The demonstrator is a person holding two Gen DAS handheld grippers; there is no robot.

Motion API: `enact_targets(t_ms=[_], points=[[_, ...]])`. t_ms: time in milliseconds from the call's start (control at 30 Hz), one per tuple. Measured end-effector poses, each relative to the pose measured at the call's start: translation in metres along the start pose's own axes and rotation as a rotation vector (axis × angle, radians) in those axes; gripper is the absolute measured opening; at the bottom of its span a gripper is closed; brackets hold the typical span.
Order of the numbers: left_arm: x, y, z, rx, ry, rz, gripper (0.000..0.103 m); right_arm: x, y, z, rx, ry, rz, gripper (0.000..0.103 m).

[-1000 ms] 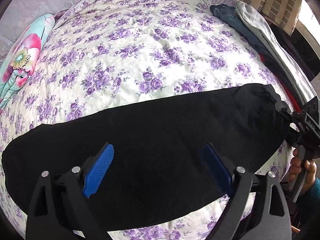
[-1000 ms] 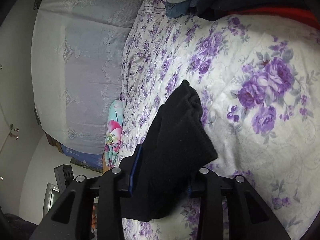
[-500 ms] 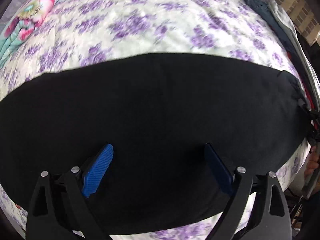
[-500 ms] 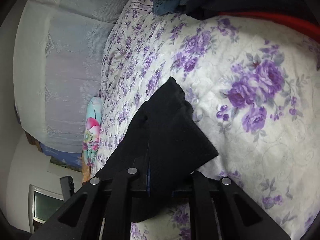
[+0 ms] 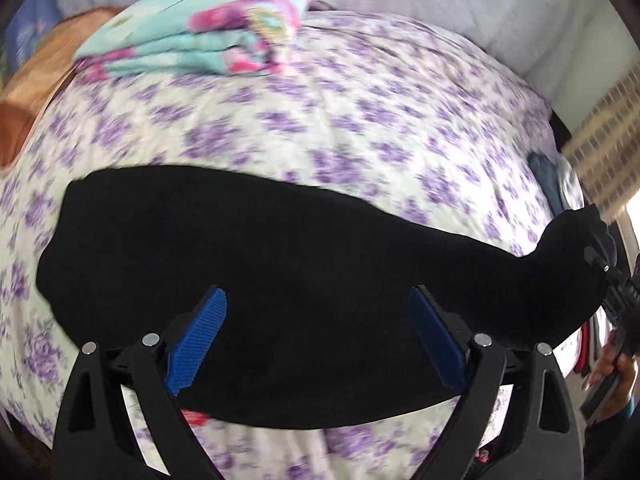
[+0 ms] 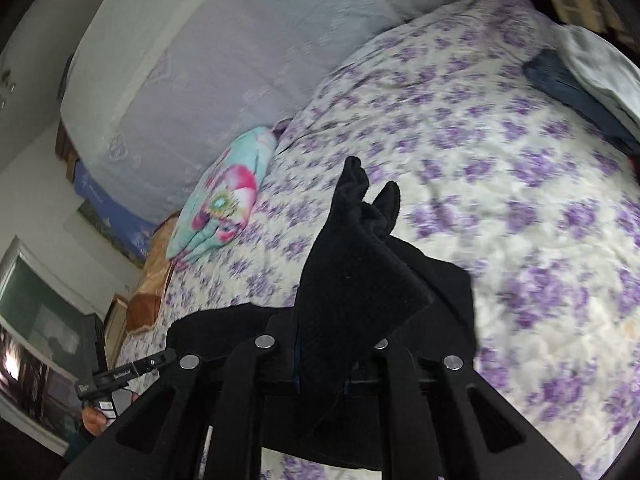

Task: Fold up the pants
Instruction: 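Fold the held leg end over the pants toward the left gripper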

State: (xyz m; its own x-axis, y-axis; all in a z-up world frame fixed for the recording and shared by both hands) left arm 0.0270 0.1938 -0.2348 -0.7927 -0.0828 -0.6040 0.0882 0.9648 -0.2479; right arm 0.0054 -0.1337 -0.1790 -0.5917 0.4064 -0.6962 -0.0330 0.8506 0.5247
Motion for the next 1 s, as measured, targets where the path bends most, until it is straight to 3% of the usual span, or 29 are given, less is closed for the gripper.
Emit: enact_targets(t_ms=[167,267,333,367,400,500,567,633,767,867,1000], points=[[0.013,0.051,-0.003,-0.006,0.044,-0.068,0.090,0.075,0.069,0.090,0.083,0.185,-0.302,0.014],[0.019,0.062,-0.006,0.006,0.043,-0.079,0.090,0.111,0.079,0.105,0.111,0.263,-0.387,0.015],[0.021,0.067,-0.005,0.011,0.050,-0.077,0.090,0.119,0.082,0.108,0.077,0.288,-0.360,0.033],[0.023,0.068,-0.003,0.014,0.058,-0.077,0.090,0.122,0.088,0.109,0.041,0.290,-0.339,0.061],[0.025,0.069,0.000,0.016,0.067,-0.076,0.090,0.124,0.093,0.108,0.029,0.288,-0.341,0.072],[0.029,0.067,0.004,0.027,0.078,-0.068,0.090,0.133,0.117,0.104,-0.075,0.346,-0.312,0.073],[0.028,0.063,0.005,0.040,0.078,-0.066,0.090,0.124,0.126,0.090,-0.135,0.326,-0.276,0.073],[0.025,0.060,0.005,0.042,0.070,-0.060,0.090,0.107,0.115,0.071,-0.119,0.271,-0.237,0.073],[0.020,0.053,0.004,0.046,0.056,-0.070,0.090,0.084,0.043,0.034,0.004,0.192,-0.069,0.074],[0.016,0.036,0.007,0.065,0.053,-0.044,0.090,0.094,-0.003,0.009,0.065,0.200,0.013,0.074],[0.016,0.013,0.015,0.065,0.062,-0.006,0.090,0.130,-0.032,-0.006,0.086,0.295,0.026,0.075]])
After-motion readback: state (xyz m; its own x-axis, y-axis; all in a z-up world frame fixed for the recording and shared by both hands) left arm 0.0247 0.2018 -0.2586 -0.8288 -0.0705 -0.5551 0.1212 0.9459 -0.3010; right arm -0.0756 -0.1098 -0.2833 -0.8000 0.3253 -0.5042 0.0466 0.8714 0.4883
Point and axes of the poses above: each gripper's, at about its wrist camera, not at the fingertips, and z roughly the way its jaws point, y to its left, x to its underside, the point moved 8 cm from there along z, roughly the way its jaws point, and after that the axes turned 10 degrees about -y, right-handed, at the moved point
